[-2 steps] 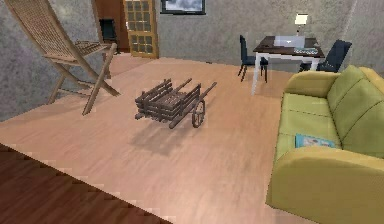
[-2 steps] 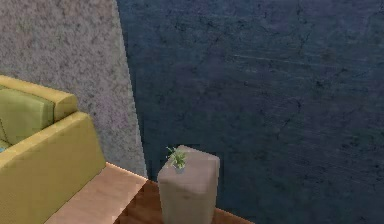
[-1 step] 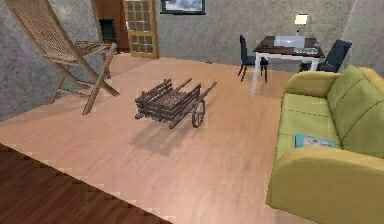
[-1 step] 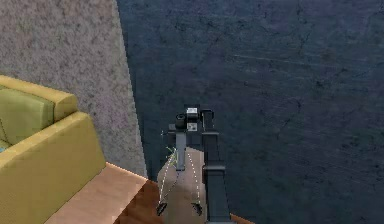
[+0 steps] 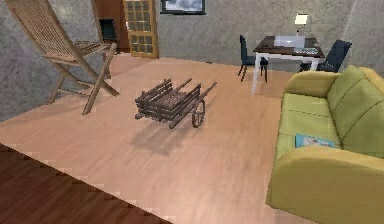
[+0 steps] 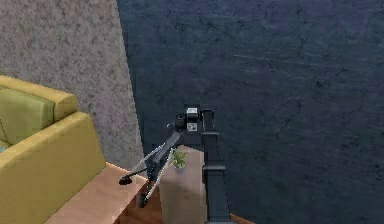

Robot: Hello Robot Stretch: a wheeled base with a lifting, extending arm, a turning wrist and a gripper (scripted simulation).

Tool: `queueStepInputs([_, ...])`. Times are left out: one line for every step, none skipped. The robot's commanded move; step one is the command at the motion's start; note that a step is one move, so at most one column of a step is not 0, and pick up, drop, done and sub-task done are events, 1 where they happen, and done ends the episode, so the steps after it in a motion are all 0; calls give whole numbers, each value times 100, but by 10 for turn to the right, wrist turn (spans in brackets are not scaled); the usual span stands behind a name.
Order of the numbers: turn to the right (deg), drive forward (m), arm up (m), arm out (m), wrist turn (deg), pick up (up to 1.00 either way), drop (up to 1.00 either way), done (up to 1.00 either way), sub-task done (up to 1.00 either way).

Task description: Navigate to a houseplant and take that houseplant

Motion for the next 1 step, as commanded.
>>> queueStepInputs([0, 0, 0, 0, 450, 0, 0, 0, 0])
